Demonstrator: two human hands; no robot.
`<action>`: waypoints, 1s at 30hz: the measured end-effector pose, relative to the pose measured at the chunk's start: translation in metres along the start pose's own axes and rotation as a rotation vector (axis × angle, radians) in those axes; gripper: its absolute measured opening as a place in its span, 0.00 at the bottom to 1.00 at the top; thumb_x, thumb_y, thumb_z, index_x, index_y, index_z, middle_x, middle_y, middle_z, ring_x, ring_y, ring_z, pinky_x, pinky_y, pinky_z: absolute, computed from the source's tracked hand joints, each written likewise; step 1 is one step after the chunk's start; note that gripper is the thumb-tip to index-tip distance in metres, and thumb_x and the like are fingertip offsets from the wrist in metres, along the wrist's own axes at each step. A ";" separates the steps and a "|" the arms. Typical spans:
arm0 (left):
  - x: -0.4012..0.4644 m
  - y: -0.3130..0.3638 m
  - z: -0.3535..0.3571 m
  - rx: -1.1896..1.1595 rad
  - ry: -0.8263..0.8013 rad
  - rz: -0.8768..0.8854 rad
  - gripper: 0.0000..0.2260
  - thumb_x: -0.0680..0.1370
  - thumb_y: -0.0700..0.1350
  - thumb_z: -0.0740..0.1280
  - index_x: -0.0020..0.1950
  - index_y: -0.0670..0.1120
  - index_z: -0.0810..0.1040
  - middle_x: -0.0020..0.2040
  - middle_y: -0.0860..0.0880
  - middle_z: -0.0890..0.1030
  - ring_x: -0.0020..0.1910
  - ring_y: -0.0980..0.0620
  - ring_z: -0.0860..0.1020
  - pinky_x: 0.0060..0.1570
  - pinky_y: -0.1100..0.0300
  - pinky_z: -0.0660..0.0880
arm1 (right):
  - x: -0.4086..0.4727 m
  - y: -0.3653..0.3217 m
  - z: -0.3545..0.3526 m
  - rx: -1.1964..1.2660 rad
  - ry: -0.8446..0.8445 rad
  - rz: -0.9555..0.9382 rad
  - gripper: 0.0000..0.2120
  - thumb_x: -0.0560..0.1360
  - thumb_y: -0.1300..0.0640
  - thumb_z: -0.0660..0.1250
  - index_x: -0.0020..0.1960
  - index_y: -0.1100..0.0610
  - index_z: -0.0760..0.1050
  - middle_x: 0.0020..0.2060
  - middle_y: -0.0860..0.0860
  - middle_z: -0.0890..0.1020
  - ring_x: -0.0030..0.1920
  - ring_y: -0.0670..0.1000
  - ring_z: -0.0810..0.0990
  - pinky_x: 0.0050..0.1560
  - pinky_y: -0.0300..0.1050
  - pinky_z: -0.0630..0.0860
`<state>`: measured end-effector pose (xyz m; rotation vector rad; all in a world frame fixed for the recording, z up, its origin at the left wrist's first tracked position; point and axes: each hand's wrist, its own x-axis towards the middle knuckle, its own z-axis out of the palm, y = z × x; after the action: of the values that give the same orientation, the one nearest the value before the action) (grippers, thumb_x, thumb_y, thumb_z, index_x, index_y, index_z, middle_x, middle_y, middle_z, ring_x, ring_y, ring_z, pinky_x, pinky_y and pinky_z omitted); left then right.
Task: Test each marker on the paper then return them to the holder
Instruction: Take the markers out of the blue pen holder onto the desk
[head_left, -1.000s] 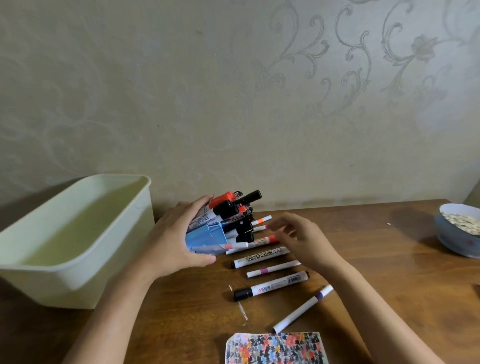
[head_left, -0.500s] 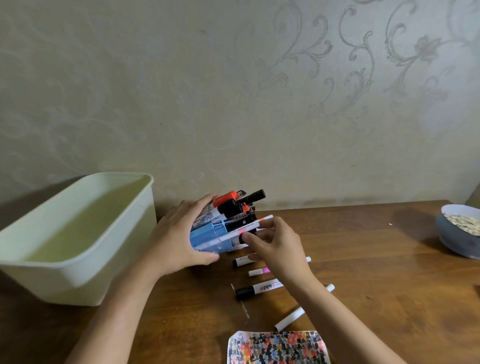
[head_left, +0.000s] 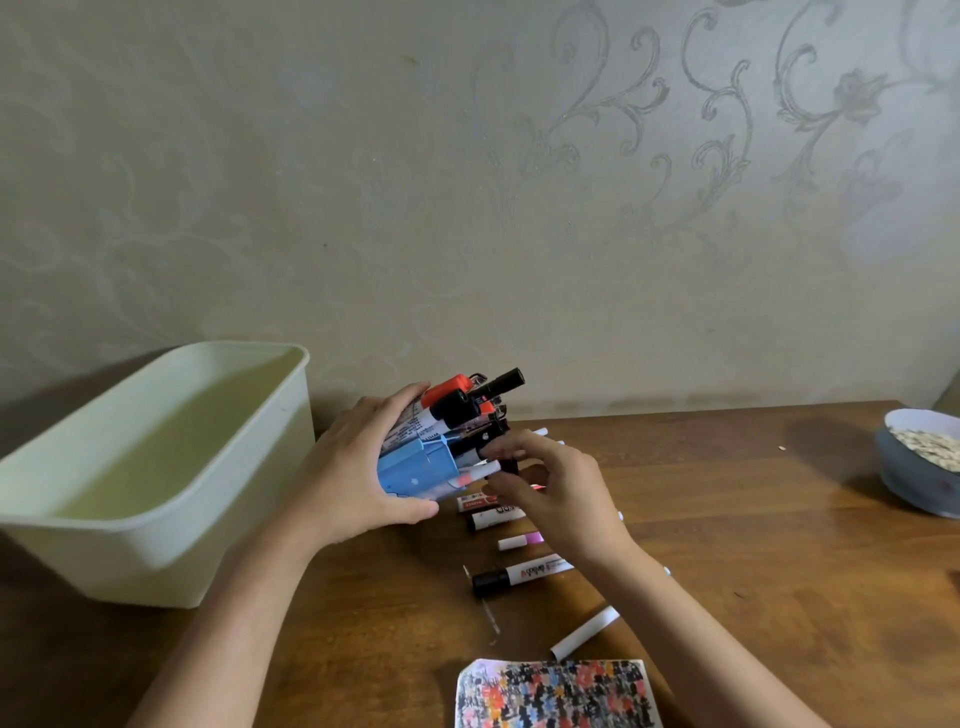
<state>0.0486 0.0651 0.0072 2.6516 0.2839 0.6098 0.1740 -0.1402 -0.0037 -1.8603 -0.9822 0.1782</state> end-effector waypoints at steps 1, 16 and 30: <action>0.000 0.000 0.000 -0.003 0.008 -0.003 0.52 0.60 0.62 0.80 0.77 0.65 0.54 0.64 0.59 0.68 0.62 0.59 0.68 0.62 0.53 0.72 | 0.000 0.000 -0.002 -0.027 -0.037 -0.026 0.18 0.76 0.62 0.72 0.62 0.47 0.78 0.56 0.43 0.81 0.53 0.44 0.83 0.54 0.41 0.82; 0.000 0.002 0.001 -0.027 0.037 -0.029 0.52 0.60 0.60 0.81 0.76 0.67 0.53 0.64 0.59 0.69 0.62 0.58 0.68 0.63 0.52 0.72 | 0.008 0.017 -0.048 0.189 0.078 0.032 0.05 0.77 0.60 0.69 0.51 0.53 0.81 0.42 0.48 0.86 0.42 0.46 0.85 0.48 0.44 0.83; 0.001 -0.001 0.001 -0.055 0.040 -0.049 0.53 0.59 0.64 0.80 0.76 0.66 0.52 0.66 0.60 0.68 0.64 0.59 0.68 0.63 0.50 0.73 | 0.009 0.055 -0.069 -0.003 -0.186 0.066 0.03 0.76 0.54 0.70 0.49 0.51 0.82 0.45 0.48 0.85 0.47 0.47 0.83 0.51 0.48 0.82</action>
<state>0.0497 0.0662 0.0058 2.5740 0.3379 0.6464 0.2455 -0.1917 -0.0112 -1.9058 -1.0475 0.3951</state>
